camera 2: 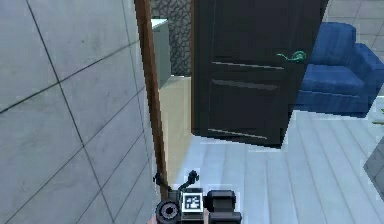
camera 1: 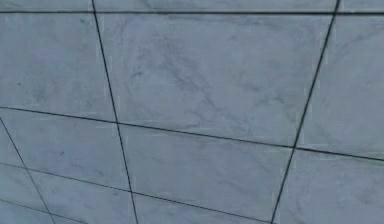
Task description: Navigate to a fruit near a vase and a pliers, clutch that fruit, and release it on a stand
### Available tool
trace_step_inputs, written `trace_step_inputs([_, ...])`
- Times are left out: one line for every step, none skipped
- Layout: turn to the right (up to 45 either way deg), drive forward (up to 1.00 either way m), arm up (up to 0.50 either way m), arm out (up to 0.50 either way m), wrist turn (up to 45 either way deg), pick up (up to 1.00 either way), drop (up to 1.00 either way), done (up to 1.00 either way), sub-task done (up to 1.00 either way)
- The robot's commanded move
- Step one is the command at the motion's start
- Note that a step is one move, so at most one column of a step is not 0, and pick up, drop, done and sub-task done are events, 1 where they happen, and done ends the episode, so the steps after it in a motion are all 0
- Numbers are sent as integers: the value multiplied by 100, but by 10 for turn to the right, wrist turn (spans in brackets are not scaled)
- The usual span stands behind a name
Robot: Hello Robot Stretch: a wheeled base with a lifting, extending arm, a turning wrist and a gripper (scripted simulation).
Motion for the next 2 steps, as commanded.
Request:
trace_step_inputs([0, 0, 0, -8, 0, 0, 0, 0, 0])
trace_step_inputs([0, 0, 0, 0, 0, 0, 0, 100, 0])
